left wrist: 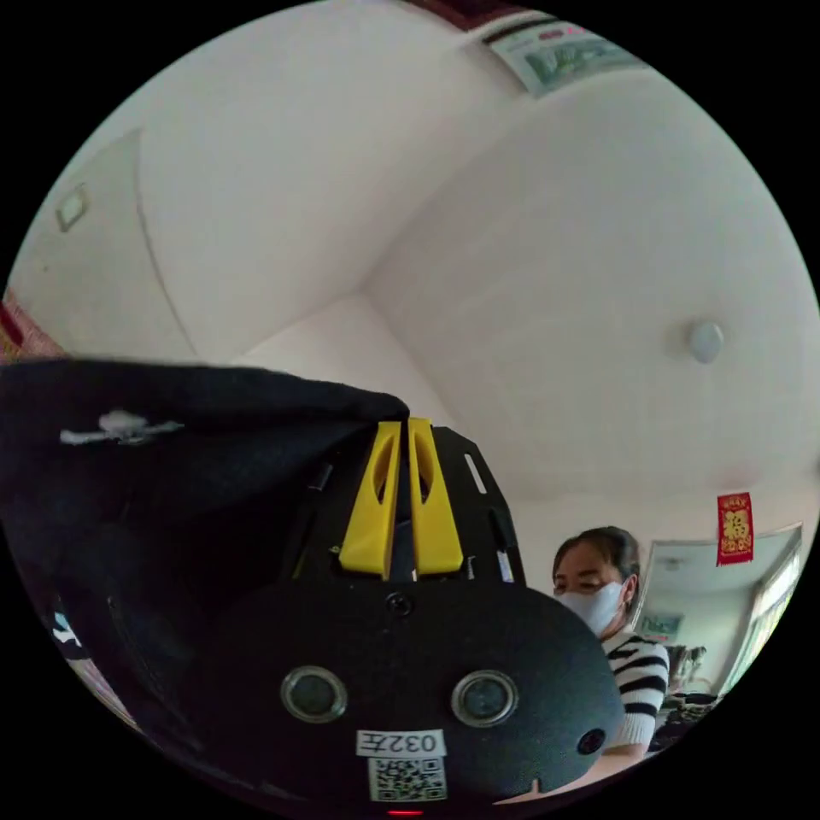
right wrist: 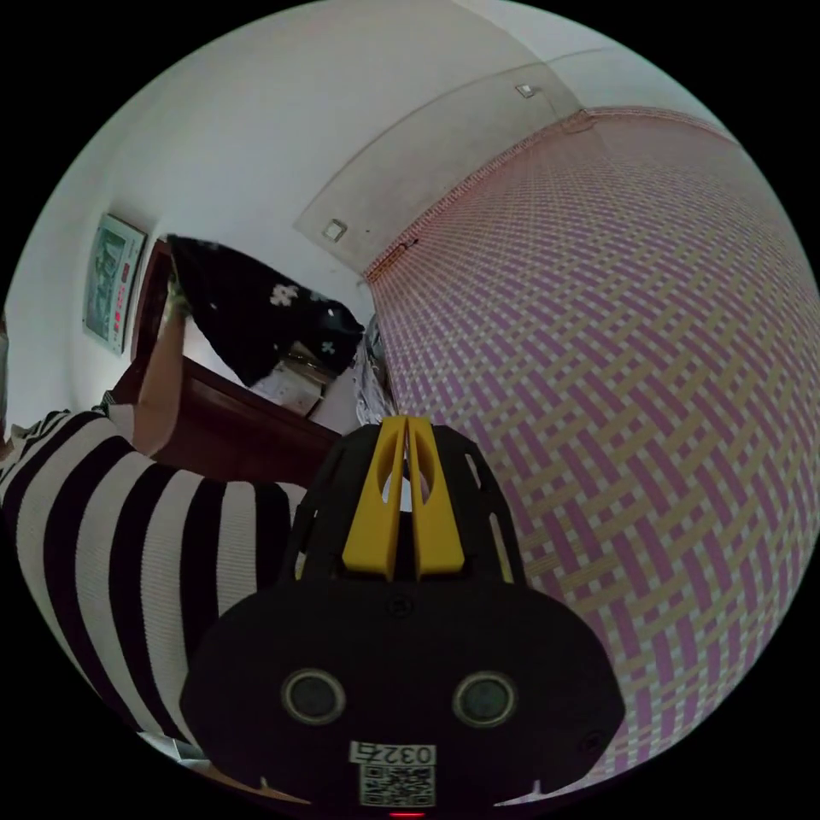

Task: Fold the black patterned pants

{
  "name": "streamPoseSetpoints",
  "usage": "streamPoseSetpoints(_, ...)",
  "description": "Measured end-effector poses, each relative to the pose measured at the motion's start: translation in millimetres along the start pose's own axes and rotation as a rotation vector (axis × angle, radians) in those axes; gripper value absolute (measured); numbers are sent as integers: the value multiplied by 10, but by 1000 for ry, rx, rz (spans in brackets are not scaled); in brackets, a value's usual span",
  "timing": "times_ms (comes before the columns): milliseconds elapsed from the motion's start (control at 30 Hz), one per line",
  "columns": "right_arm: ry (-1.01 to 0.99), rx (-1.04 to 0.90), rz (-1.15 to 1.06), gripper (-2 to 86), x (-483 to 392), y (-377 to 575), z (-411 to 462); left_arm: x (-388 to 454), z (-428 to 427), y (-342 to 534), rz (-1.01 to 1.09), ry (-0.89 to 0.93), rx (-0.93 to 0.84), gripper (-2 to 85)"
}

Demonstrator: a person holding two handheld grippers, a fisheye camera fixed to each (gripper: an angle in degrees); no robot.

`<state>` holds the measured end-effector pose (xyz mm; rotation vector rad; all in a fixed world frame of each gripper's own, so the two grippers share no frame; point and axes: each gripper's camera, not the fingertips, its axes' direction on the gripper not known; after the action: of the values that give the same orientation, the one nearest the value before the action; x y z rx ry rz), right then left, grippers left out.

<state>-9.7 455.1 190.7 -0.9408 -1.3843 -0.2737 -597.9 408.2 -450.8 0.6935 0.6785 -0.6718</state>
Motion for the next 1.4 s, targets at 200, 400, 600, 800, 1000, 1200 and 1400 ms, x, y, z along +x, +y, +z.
streamPoseSetpoints(200, -9, 110, 98, -10, 178, 441, -363, 857, 2380, -323, 11, 206, -103, -9)
streamPoseSetpoints(400, 43, 236, 164, -10, 267, 864, -834, 1354, 4149, 324, -162, 562, -99, -9)
streamPoseSetpoints(600, 142, 338, 271, -10, 393, 1324, -1305, 1648, 5373, 1071, -321, 824, -211, -9)
streamPoseSetpoints(800, 308, 555, 471, -10, 440, 1873, -1849, 1252, 6079, 1648, -503, 1043, -311, -9)
streamPoseSetpoints(1000, 502, 752, 800, -10, 436, 2608, -2144, 163, 5708, 1810, -370, 1043, -436, -9)
streamPoseSetpoints(1200, 568, 792, 922, -10, 243, 2737, -2075, -2596, 4467, 2297, -508, 232, -775, -12)
streamPoseSetpoints(1400, 581, 708, 890, -10, 94, 2085, -1747, -4630, 2220, 2896, -980, -524, -665, 6)
